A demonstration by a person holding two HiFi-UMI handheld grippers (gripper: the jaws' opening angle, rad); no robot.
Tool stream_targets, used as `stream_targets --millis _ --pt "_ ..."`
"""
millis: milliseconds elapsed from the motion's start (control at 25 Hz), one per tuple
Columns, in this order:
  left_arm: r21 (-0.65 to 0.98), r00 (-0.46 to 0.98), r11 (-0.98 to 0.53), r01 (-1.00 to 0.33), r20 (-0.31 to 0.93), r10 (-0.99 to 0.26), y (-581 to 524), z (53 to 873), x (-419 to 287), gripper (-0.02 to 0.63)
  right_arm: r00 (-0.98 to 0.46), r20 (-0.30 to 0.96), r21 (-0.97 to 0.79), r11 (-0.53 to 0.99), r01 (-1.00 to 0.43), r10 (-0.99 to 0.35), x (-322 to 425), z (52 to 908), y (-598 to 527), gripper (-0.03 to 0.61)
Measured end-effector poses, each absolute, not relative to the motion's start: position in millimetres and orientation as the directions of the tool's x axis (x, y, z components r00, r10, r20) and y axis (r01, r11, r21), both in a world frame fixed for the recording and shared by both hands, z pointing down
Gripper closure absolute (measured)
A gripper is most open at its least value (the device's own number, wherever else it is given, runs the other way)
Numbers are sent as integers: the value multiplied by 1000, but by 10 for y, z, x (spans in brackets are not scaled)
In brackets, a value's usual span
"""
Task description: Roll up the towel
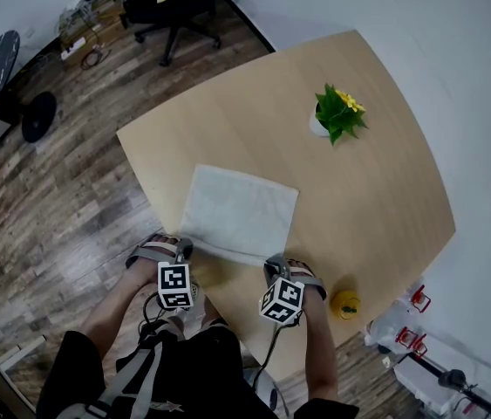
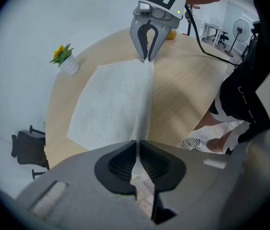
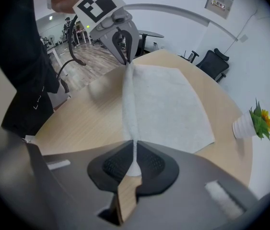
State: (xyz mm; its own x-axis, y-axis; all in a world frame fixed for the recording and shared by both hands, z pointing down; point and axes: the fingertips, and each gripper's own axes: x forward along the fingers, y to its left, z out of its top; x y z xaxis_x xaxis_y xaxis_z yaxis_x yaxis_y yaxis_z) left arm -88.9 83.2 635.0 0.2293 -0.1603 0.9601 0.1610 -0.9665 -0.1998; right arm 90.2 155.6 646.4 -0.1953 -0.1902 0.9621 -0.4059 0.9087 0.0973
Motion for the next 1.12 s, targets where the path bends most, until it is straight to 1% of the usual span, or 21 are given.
stream_targets --millis 600,1120 --pt "-172 208 -975 144 968 -140 657 6439 -827 580 -217 962 65 907 -417 -168 960 6531 1370 552" --pt "-150 195 -974 169 974 -116 570 6541 -789 580 -237 961 36 910 -413 -145 977 6589 1284 551"
